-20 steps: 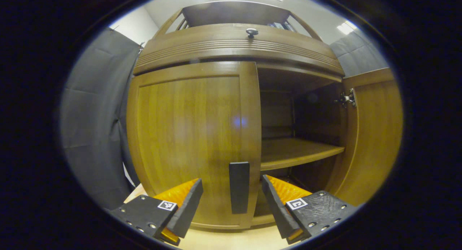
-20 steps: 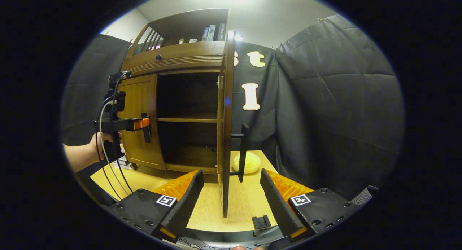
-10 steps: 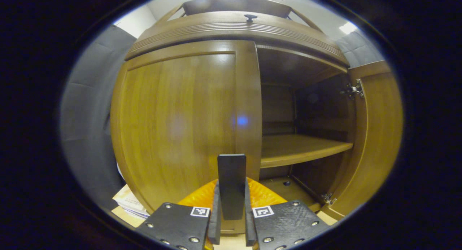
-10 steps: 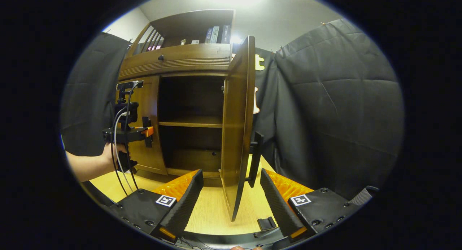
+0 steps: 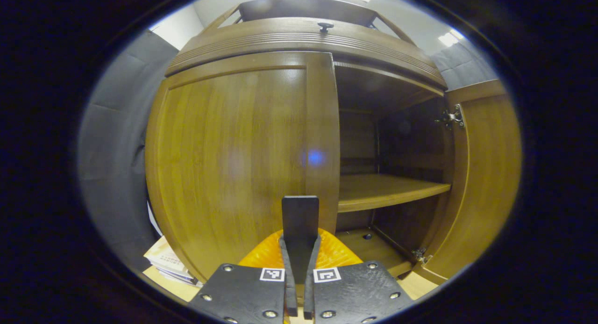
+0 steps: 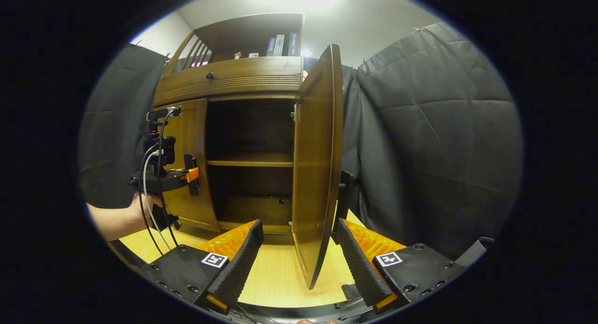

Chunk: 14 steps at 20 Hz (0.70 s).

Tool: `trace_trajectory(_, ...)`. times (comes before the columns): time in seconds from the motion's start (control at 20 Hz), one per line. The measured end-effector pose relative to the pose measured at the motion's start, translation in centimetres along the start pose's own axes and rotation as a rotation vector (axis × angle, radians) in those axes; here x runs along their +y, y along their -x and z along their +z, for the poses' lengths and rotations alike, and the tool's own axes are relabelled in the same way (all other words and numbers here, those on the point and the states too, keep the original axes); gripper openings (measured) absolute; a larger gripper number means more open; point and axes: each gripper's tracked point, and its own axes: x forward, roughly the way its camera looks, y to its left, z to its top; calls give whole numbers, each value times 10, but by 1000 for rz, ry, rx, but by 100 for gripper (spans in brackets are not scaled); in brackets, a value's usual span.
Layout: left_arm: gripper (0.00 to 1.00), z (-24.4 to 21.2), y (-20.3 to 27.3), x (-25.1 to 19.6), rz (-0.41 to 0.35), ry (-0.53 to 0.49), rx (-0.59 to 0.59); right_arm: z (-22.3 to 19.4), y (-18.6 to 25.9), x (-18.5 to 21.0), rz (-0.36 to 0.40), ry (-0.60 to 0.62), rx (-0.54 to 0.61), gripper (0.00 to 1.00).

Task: Open the right door of the double-door shoe cabinet with the right hand, and open the left door with the left hand.

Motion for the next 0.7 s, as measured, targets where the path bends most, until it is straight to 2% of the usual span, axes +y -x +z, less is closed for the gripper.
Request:
trace_trajectory(0.3, 8, -2, 41, 5, -44, 18, -1, 3, -11, 29, 84, 11, -22, 95)
trace_trajectory(0.7, 8, -4, 106, 31, -40, 12, -2, 8, -28, 69, 197, 0, -39, 95)
